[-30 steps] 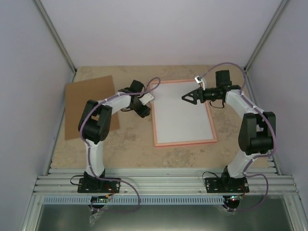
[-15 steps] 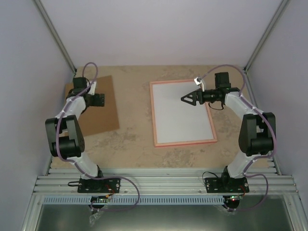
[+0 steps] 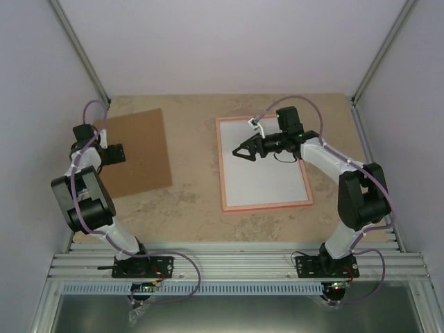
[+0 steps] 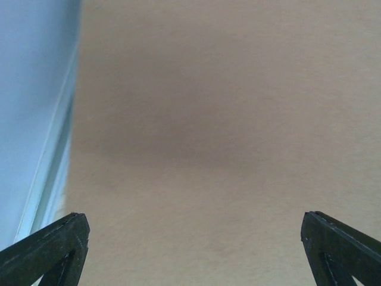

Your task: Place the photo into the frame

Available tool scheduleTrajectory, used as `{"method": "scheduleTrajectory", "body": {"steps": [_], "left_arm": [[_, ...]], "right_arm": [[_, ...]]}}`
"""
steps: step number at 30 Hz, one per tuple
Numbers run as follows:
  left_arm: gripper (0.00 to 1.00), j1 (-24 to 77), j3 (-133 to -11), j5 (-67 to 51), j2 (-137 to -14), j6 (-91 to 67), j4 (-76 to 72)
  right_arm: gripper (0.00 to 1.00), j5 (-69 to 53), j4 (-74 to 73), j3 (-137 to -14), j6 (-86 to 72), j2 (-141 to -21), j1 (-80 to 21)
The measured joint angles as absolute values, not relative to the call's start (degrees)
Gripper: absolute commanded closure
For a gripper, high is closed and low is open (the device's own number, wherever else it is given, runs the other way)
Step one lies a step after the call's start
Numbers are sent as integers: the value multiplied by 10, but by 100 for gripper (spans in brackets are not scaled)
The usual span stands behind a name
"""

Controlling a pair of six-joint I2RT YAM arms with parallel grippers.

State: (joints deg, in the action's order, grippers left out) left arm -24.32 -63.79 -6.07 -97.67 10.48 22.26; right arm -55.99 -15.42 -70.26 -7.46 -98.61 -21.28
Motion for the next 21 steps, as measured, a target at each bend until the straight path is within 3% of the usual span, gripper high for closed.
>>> {"method": "scheduleTrajectory", "body": {"steps": [9,21], "left_arm": [[1,-309,-560,-33,-960,54,193],[1,-333,-552,-32,-962,47,171]], "right_arm": [[4,-553,-128,-699,-92,-986,-217],[4,-550,-124,-693,-94,-986,-217]]}}
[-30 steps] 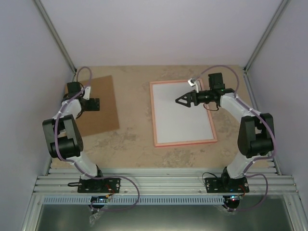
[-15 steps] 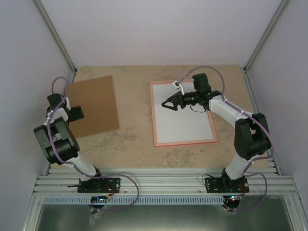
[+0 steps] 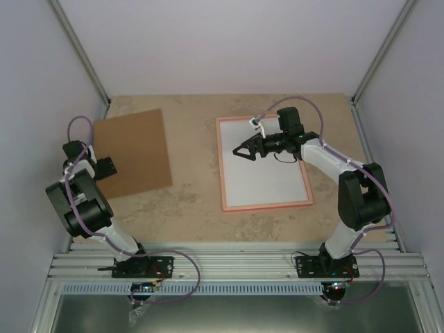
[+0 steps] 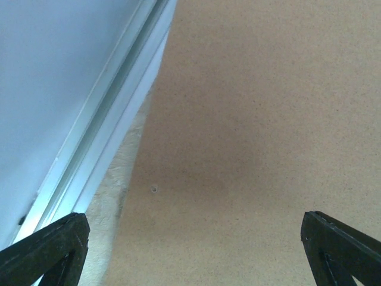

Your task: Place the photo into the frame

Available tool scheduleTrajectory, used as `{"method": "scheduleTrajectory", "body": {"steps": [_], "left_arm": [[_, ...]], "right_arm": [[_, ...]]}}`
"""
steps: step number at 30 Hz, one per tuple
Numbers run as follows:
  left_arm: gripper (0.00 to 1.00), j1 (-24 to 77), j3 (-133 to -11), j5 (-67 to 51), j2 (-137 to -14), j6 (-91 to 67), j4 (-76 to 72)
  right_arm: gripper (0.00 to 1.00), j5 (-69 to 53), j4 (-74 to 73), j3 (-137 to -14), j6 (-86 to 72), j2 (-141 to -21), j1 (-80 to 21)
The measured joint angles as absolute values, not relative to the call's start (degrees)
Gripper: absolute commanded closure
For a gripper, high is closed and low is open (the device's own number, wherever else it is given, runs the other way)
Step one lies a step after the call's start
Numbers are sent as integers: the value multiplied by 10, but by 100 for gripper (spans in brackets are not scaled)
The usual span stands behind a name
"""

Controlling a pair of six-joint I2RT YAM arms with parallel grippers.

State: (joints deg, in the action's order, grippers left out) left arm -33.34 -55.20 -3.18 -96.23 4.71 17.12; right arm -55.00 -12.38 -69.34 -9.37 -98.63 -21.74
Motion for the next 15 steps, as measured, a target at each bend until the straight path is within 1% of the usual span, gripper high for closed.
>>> {"method": "scheduleTrajectory", "body": {"steps": [10,15], "left_arm": [[2,-334,-554,-65,-1002,65,172],[1,-334,-568,-68,-1013,66,171]], "right_arm": [[4,-550,-124,-692,-94,-986,-217],[4,-550,-124,-690,-93,-986,-217]]}}
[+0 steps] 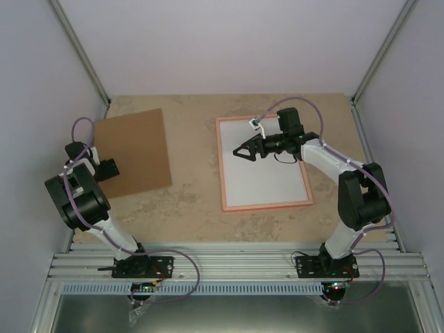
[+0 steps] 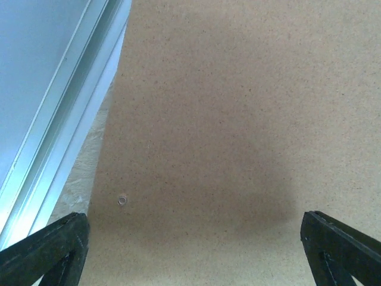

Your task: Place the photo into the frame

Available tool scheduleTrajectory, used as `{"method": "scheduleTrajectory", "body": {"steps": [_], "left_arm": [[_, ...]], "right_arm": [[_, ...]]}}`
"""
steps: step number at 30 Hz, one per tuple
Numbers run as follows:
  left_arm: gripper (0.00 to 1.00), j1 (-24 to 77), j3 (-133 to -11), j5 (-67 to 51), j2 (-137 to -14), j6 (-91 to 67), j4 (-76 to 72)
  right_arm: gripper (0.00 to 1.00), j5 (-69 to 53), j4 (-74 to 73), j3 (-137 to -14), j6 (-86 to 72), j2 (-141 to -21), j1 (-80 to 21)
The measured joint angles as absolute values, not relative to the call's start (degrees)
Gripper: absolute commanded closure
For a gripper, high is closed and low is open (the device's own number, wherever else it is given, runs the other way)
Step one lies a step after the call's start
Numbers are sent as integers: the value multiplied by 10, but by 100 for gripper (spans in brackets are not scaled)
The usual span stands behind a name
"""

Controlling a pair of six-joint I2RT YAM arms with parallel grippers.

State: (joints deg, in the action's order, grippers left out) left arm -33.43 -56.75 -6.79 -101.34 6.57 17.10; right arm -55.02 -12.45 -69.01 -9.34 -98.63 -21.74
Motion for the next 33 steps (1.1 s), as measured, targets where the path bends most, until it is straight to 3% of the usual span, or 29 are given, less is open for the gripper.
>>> {"method": "scheduleTrajectory", "body": {"steps": [18,33], "left_arm": [[1,-335,-568,-42,-1021,69,165],[27,-304,-629,-92,-1077,162,168]], "right_arm": [[4,-550,-124,-685,-95,-986,-217],[7,-551,-114,-682,-97,-989,-219]]}}
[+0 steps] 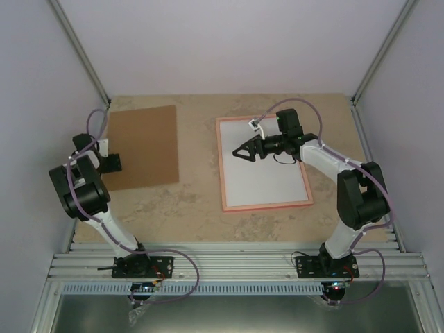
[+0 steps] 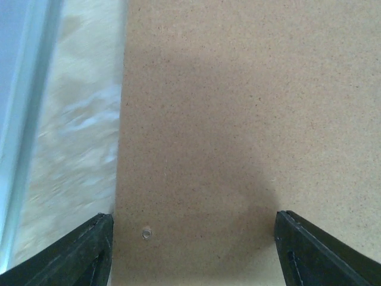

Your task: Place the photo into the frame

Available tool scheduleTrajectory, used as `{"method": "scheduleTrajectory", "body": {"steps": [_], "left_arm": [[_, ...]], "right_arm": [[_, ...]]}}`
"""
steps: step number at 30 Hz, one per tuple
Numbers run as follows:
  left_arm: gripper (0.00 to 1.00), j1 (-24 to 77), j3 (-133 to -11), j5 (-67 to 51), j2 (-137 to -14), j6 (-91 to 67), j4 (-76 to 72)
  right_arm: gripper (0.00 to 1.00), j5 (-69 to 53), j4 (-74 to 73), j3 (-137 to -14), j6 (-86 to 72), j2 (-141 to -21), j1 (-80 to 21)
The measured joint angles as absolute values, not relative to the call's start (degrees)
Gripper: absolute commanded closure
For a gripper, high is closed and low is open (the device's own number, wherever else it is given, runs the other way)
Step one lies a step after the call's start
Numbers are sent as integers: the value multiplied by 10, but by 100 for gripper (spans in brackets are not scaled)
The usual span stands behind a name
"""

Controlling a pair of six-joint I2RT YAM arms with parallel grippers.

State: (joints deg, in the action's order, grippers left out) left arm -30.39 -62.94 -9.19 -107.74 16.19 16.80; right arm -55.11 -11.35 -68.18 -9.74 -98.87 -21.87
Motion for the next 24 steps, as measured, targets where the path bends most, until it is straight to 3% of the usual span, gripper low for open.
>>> {"method": "scheduleTrajectory", "body": {"steps": [8,24], "left_arm": [[32,-243,-625,-86,-1078,223,143],[33,-226,-583,-103,-1034,265,178]], "right_arm": [[8,-523,-76,-691,-118,-1027,-266],[4,-337,-30,-854,-303,-1192,-415]]}}
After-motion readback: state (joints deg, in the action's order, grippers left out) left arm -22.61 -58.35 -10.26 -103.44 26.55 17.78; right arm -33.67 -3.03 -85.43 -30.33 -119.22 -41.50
